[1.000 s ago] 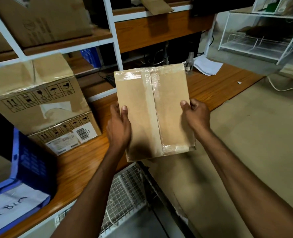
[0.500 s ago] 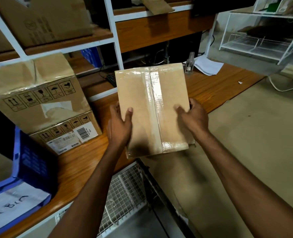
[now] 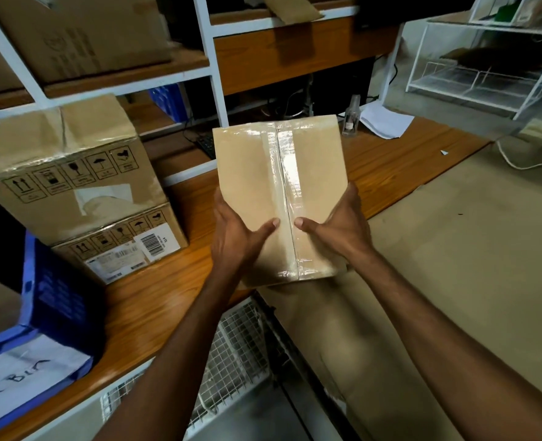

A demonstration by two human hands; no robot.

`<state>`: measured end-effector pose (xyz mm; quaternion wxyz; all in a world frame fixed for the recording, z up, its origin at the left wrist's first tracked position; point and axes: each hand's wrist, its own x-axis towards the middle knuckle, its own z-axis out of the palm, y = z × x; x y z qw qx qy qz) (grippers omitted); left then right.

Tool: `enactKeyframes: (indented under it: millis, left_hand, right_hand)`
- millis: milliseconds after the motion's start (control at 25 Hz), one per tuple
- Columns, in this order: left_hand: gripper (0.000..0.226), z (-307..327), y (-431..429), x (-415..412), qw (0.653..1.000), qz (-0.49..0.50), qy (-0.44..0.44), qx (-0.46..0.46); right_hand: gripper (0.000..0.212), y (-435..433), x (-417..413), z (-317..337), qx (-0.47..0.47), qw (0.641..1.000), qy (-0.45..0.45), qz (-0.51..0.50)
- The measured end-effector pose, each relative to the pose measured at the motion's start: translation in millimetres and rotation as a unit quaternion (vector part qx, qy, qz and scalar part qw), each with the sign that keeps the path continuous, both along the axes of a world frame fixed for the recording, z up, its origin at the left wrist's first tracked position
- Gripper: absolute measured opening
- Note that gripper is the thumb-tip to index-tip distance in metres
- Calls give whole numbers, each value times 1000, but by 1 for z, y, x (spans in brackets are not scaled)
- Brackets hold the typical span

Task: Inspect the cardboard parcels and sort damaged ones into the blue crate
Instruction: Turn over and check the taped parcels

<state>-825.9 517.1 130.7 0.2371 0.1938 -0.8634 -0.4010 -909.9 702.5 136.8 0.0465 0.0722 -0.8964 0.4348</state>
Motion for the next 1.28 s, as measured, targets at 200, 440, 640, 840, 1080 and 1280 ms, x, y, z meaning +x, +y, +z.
enactKeyframes:
  millis: [200,440,640,840,1080,1280]
  left_hand:
    - [124,-7,-3,6,999,-22,32,35]
    - [79,-22,-14,18,979,-56,86,176]
    - [54,-27,-18,11,982,8,105,156]
    - [66,-26,-27,13,980,-84,66,166]
    - [91,-28,-12,7,987,-43,64,141]
    - [103,-24,-5,6,995,-38,45,83]
  right_hand:
    - [113,17,0,-8,-52,998,-25,34]
    - [48,19,6,-21,-86,996,-28,-22]
    - [30,20,0,-26,-121,990,-30,-71]
    - [34,16,-5,-26,-105,990,-43,-84]
    - [52,8,9,-28,-26,998,13,-63]
    - [65,3,14,-24,-31,997,-9,-64]
